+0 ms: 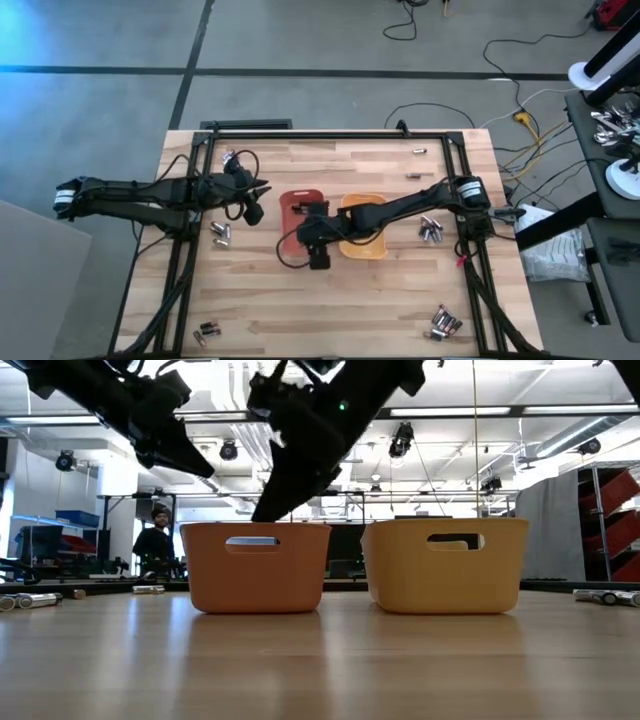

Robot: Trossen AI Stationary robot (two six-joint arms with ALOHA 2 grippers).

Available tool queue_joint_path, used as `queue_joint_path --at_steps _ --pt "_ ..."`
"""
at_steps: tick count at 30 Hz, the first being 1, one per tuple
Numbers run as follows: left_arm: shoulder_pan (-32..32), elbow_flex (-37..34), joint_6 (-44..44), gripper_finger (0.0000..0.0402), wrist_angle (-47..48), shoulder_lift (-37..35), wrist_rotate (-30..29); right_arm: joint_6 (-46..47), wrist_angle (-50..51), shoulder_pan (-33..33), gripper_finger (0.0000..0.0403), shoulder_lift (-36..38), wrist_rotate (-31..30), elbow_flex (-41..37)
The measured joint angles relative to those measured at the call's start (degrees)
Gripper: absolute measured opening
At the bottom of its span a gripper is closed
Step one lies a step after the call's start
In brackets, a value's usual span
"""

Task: Sort batteries
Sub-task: Put the brown-black battery into the yellow bin

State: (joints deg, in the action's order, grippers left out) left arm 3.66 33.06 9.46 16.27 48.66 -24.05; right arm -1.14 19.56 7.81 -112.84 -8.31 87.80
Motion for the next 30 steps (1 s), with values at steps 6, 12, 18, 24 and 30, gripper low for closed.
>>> queue_joint_path --at_steps 6,12,18,24,30 --pt "0.00 0.00 0.08 0.0061 -0.71 0.00 0.00 0.04 -2.27 -0.13 0.0192 -2.98 -0.57 -0.11" --pt "0.00 0.02 0.03 0.0061 -1.11 0.00 0.00 -0.14 -11.37 -0.43 0.0192 -4.33 2.35 -0.03" --pt "0.00 0.02 -1.42 0.0061 -1.09 0.00 -0.01 -0.81 -14.34 -0.67 0.0192 -4.61 2.35 -0.06" --pt "0.00 0.02 -1.47 0.0061 -1.20 0.00 -0.02 -2.72 -15.29 -0.72 0.0192 -6.31 2.35 -0.06" --pt "0.00 0.02 -1.48 0.0061 -1.77 0.00 -0.01 -2.78 -15.55 -0.96 0.0192 -8.07 2.27 0.79"
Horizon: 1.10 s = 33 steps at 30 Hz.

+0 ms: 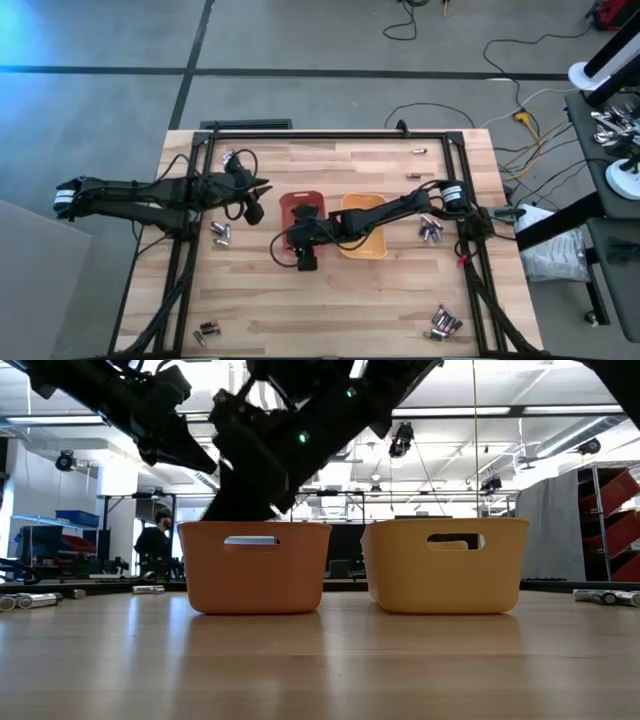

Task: Sort batteries
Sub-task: Put the brown-black battery into the yellow bin

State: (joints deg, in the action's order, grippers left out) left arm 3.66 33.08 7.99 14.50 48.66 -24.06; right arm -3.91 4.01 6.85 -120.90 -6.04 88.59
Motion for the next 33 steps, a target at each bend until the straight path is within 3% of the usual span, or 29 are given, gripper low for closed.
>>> queue_joint_path --at_steps 15,25,28,33 --pt "0.00 -0.02 -0.49 0.0061 -0.46 0.00 -0.01 -0.82 1.21 0.06 0.0192 1.44 0.51 2.20" --pt "0.00 -0.09 -1.05 0.0061 -0.43 0.00 -0.01 2.01 32.61 1.26 0.0192 12.96 0.61 2.22" --pt "0.00 -0.09 -1.05 0.0061 -0.65 0.00 -0.01 2.12 37.49 1.81 0.0192 14.16 0.80 2.22" --pt "0.00 -0.09 -0.30 0.0061 -0.90 0.00 0.01 -2.79 36.85 3.24 0.0192 13.18 2.79 2.08"
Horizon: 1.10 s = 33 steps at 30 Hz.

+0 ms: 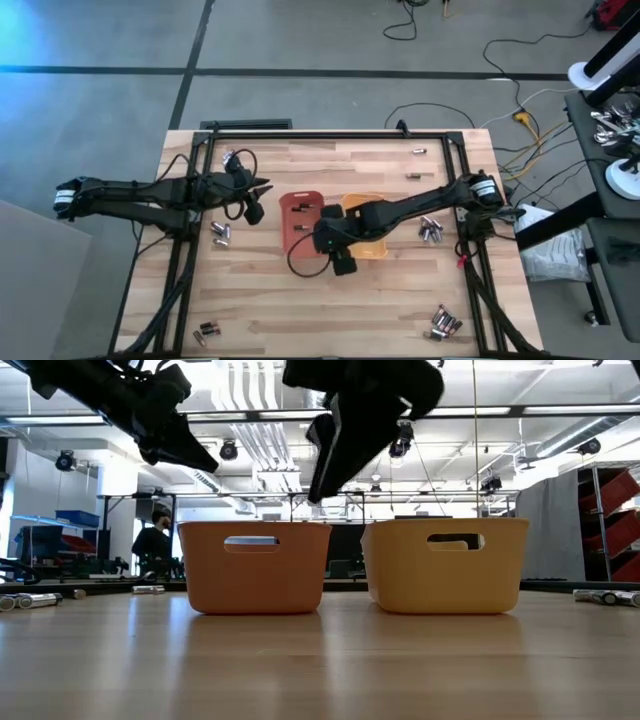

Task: Sort batteries
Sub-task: Put the brown-black battery into the yellow bin

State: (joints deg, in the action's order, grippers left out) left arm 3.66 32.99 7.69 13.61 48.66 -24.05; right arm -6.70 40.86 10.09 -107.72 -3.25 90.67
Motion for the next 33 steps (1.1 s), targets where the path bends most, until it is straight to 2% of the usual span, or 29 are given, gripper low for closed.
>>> queue_joint_path --at_steps 5,11,21,33 --pt "0.00 0.00 0.21 0.0061 0.00 0.01 0.00 -0.89 -1.33 0.09 0.0186 -2.88 0.45 0.00" --pt "0.00 -0.02 -0.13 0.0061 -0.04 0.00 0.00 -1.50 -2.85 0.05 0.0158 -5.60 0.41 -0.04" --pt "0.00 -0.02 -0.97 0.0061 -0.37 0.00 -0.01 -0.92 -10.97 0.00 0.0111 -6.88 0.07 -0.04" --pt "0.00 -0.02 -1.21 0.0061 -0.76 0.02 -0.01 -0.48 -14.31 0.02 0.0063 -8.19 0.22 -0.04"
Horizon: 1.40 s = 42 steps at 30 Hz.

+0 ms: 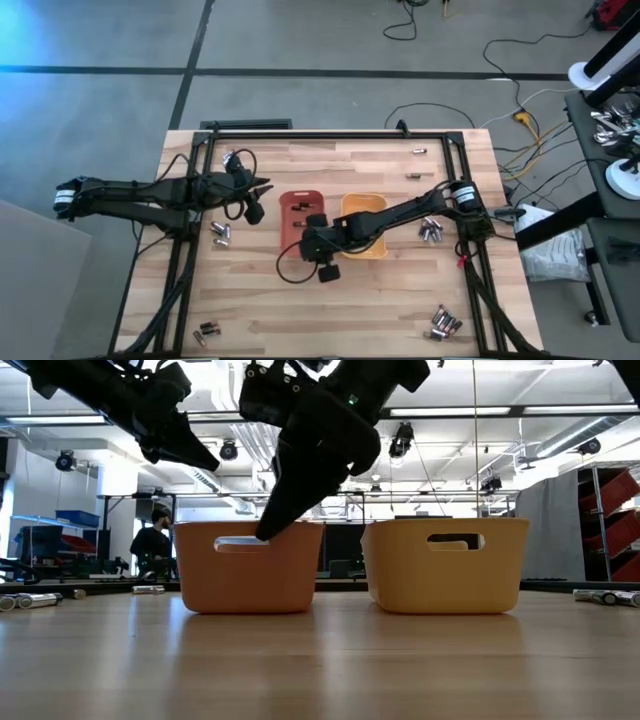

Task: Sort batteries
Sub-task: Put the brown-black battery into the yellow bin

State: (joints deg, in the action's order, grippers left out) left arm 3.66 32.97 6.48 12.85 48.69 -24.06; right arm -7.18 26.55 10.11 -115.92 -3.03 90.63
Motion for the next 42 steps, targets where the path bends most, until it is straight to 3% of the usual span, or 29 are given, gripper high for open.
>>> queue_joint_path --at_steps 8,22,28,33,39,42 --pt "0.00 0.00 -0.02 0.0061 -0.01 0.00 -0.01 -1.04 -3.77 -0.10 0.0058 0.00 -0.02 0.00" --pt "-0.02 0.00 -0.48 0.0061 -0.01 0.00 0.01 -0.52 -7.37 -0.39 0.0097 0.22 -0.30 0.02" --pt "-0.01 0.00 -0.83 0.0061 0.02 -0.01 0.01 -3.28 7.60 -0.35 0.0120 5.27 -7.53 5.78" --pt "-0.01 0.00 -1.07 0.0061 0.22 0.00 0.01 1.67 25.85 -0.76 0.0131 11.42 -10.33 9.25" --pt "-0.02 0.00 0.80 0.0061 0.53 0.00 0.27 11.68 39.70 -2.31 0.0126 20.60 -22.26 1.33" --pt "-0.09 -0.09 2.83 0.0061 1.02 0.00 2.58 14.65 41.23 -5.11 0.0120 25.38 -23.17 -6.50"
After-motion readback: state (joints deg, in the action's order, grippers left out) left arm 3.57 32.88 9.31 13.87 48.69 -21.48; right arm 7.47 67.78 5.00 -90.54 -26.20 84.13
